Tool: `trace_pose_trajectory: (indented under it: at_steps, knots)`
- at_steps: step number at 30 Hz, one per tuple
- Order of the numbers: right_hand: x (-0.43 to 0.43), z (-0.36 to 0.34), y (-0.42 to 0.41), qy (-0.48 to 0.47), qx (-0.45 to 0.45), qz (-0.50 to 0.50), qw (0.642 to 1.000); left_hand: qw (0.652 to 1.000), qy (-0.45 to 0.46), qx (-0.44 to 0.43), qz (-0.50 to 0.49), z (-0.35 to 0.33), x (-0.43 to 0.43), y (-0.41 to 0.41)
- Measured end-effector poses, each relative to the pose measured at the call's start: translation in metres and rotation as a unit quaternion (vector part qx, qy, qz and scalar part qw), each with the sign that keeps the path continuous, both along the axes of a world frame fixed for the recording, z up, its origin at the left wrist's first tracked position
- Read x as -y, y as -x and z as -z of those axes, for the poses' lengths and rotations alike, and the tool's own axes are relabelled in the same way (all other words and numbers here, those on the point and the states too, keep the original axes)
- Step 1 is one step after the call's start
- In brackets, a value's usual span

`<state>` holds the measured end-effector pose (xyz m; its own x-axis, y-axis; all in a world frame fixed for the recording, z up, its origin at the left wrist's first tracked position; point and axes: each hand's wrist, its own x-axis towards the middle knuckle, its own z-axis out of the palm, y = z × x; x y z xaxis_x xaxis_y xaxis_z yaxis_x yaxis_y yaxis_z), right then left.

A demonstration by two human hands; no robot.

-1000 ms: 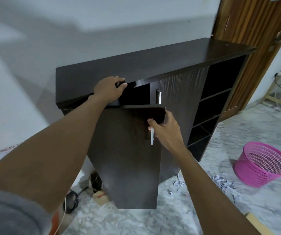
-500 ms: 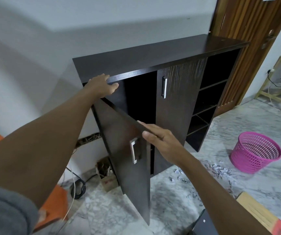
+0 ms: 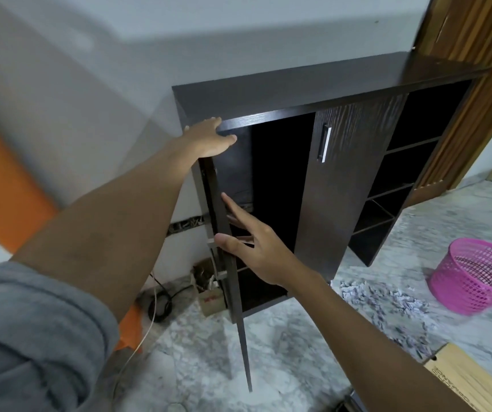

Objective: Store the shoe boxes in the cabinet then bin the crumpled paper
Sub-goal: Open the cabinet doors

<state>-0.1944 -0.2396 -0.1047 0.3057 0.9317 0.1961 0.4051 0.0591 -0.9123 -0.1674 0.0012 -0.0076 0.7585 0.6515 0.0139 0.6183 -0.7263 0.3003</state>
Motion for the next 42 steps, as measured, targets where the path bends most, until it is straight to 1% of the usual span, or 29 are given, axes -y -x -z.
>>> trace_pose_trajectory:
  at_steps: [4,6,9,13,17,20,25,29,32,34,37,42]
  knots:
    - [0.008,-0.002,-0.015,0.005,0.007,-0.013,1.0,1.0,-0.009,0.025,0.0,0.002,0.002,-0.006]
    - [0.015,-0.002,-0.029,-0.003,0.007,0.001,1.0,0.999,-0.03,0.031,0.009,0.001,0.003,-0.012]
    - [0.026,-0.001,-0.065,-0.015,-0.016,0.086,0.996,0.997,-0.056,0.035,0.029,0.001,0.005,-0.031]
    - [0.036,0.005,-0.136,-0.014,-0.031,0.218,0.975,0.994,-0.068,0.051,0.063,0.002,0.006,-0.072]
    - [0.031,0.004,-0.216,-0.007,-0.023,0.284,0.959,0.991,-0.067,0.064,0.1,0.003,0.011,-0.123]
    - [0.016,0.006,-0.28,0.005,-0.028,0.304,0.952,0.989,-0.076,0.065,0.104,0.005,0.017,-0.167]
    - [-0.019,0.005,-0.356,0.025,-0.022,0.287,0.957,0.985,-0.091,0.093,0.111,0.003,0.029,-0.231]
    - [-0.055,0.003,-0.38,0.031,-0.014,0.274,0.961,0.984,-0.093,0.105,0.114,0.001,0.035,-0.26]
    - [-0.079,0.005,-0.383,0.014,-0.002,0.305,0.952,0.983,-0.096,0.101,0.117,-0.002,0.035,-0.272]
    - [-0.089,0.008,-0.381,-0.006,-0.01,0.328,0.945,0.984,-0.095,0.097,0.118,-0.004,0.035,-0.276]
    - [-0.093,0.012,-0.379,-0.023,-0.016,0.348,0.937,0.984,-0.088,0.094,0.123,-0.005,0.033,-0.278]
    - [-0.068,0.006,-0.366,-0.026,-0.034,0.319,0.947,0.987,-0.053,0.103,0.114,-0.001,0.033,-0.277]
